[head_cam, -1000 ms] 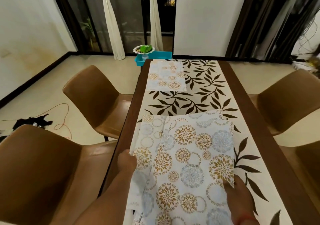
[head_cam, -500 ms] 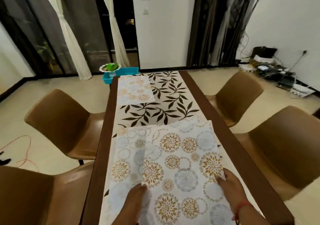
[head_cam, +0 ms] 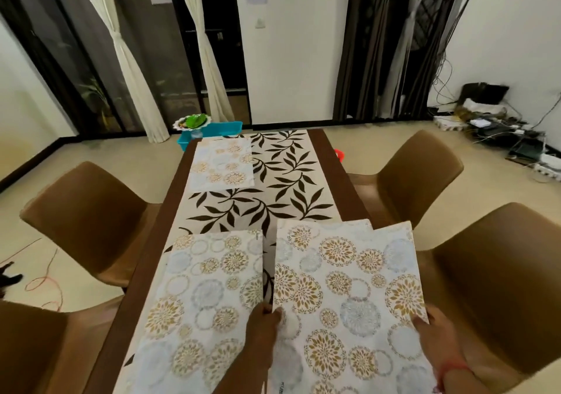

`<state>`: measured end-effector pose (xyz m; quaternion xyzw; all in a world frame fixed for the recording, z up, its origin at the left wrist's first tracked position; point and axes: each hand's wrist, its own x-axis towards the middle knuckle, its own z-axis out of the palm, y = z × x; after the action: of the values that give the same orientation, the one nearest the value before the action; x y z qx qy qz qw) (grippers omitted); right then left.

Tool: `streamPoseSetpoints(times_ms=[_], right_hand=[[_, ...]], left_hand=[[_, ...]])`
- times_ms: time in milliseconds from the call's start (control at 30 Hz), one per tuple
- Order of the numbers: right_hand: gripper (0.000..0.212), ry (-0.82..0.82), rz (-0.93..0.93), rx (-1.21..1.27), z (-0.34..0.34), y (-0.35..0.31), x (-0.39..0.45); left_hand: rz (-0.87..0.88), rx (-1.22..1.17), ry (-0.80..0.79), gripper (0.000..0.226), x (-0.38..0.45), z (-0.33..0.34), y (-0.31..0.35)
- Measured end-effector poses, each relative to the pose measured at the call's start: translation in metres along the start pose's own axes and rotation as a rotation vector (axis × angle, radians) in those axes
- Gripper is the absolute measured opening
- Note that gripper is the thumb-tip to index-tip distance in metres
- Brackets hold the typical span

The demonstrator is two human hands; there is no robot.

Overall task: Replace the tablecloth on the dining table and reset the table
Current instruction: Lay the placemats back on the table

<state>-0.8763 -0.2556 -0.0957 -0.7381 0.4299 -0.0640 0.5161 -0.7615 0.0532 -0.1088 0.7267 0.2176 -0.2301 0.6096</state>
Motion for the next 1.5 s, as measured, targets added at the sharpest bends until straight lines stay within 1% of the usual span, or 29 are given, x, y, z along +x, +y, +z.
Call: streamPoseSetpoints(times_ms=[33,67,100,167,267,367,400,467,500,567,600,633,667,767,900,1000,1033,1100,1167,1200,1267,1300,1333,1400,1500], right_hand=[[0.010,-0.006,0.001,-0.001,-0.008,0.002,0.017],[0.010,-0.013,-0.003,-0.011,-0.014,0.004,0.035],[0.011,-0.019,-0.015,-0.021,-0.020,0.003,0.047],[0.011,-0.045,-0.021,-0.039,-0.032,0.001,0.071],[0.013,-0.112,-0.030,-0.058,-0.043,-0.002,0.108],[0.013,-0.161,-0.054,-0.071,-0.044,-0.004,0.125],[0.014,-0.173,-0.057,-0.069,-0.044,-0.003,0.127],[0.016,-0.189,-0.054,-0.071,-0.042,-0.001,0.130],[0.017,-0.198,-0.046,-0.071,-0.043,0.000,0.131],[0.017,-0.207,-0.043,-0.069,-0.044,0.001,0.133],[0.016,-0.210,-0.041,-0.069,-0.045,0.002,0.134],[0.016,-0.208,-0.045,-0.073,-0.047,0.004,0.135],[0.016,-0.208,-0.049,-0.076,-0.045,0.005,0.136],[0.013,-0.197,-0.036,-0.106,-0.044,0.010,0.137],[0.012,-0.205,-0.008,-0.115,-0.040,0.011,0.130],[0.012,-0.199,-0.003,-0.099,-0.035,0.010,0.128],[0.013,-0.209,-0.005,-0.094,-0.033,0.009,0.127],[0.014,-0.219,-0.020,-0.090,-0.031,0.011,0.125],[0.015,-0.215,-0.037,-0.070,-0.030,0.013,0.122],[0.015,-0.211,-0.042,-0.070,-0.029,0.013,0.119],[0.014,-0.212,-0.040,-0.064,-0.028,0.015,0.116],[0.014,-0.211,-0.038,-0.063,-0.028,0.016,0.115],[0.014,-0.205,-0.034,-0.063,-0.028,0.017,0.114],[0.014,-0.201,-0.036,-0.056,-0.029,0.019,0.113],[0.013,-0.196,-0.015,-0.043,-0.028,0.022,0.115]], left_hand=[[0.001,0.007,0.026,0.012,0.004,0.016,0.002],[-0.002,0.015,0.054,0.013,0.009,0.029,0.002],[-0.014,0.032,0.074,0.009,0.012,0.040,0.002],[-0.027,0.107,0.123,0.004,0.020,0.060,0.001],[-0.001,0.169,0.190,0.018,0.031,0.083,-0.002],[0.044,0.280,0.245,0.017,0.029,0.090,-0.007],[0.103,0.354,0.267,0.018,0.028,0.086,-0.010],[0.303,0.655,0.385,0.023,0.031,0.075,-0.017],[0.362,0.805,0.436,0.025,0.034,0.067,-0.023],[0.287,1.035,0.366,0.041,0.042,0.045,-0.034],[0.220,1.137,0.314,0.047,0.042,0.034,-0.038],[0.167,1.216,0.296,0.049,0.042,0.026,-0.041],[0.109,1.238,0.262,0.052,0.042,0.015,-0.046],[0.080,1.279,0.271,0.053,0.045,0.004,-0.057],[-0.001,1.193,0.231,0.056,0.045,0.010,-0.048],[-0.011,1.107,0.256,0.059,0.052,0.014,-0.043],[0.035,1.107,0.277,0.059,0.054,0.015,-0.042],[0.228,1.153,0.323,0.050,0.049,0.023,-0.040],[0.402,1.115,0.302,0.039,0.042,0.042,-0.039],[0.402,1.063,0.293,0.034,0.038,0.054,-0.038],[0.277,0.936,0.287,0.029,0.032,0.075,-0.028],[0.185,0.880,0.262,0.029,0.031,0.082,-0.023],[0.113,0.773,0.239,0.030,0.033,0.087,-0.018],[0.022,0.611,0.200,0.032,0.036,0.094,-0.013],[-0.106,0.455,0.174,0.029,0.043,0.091,-0.010]])
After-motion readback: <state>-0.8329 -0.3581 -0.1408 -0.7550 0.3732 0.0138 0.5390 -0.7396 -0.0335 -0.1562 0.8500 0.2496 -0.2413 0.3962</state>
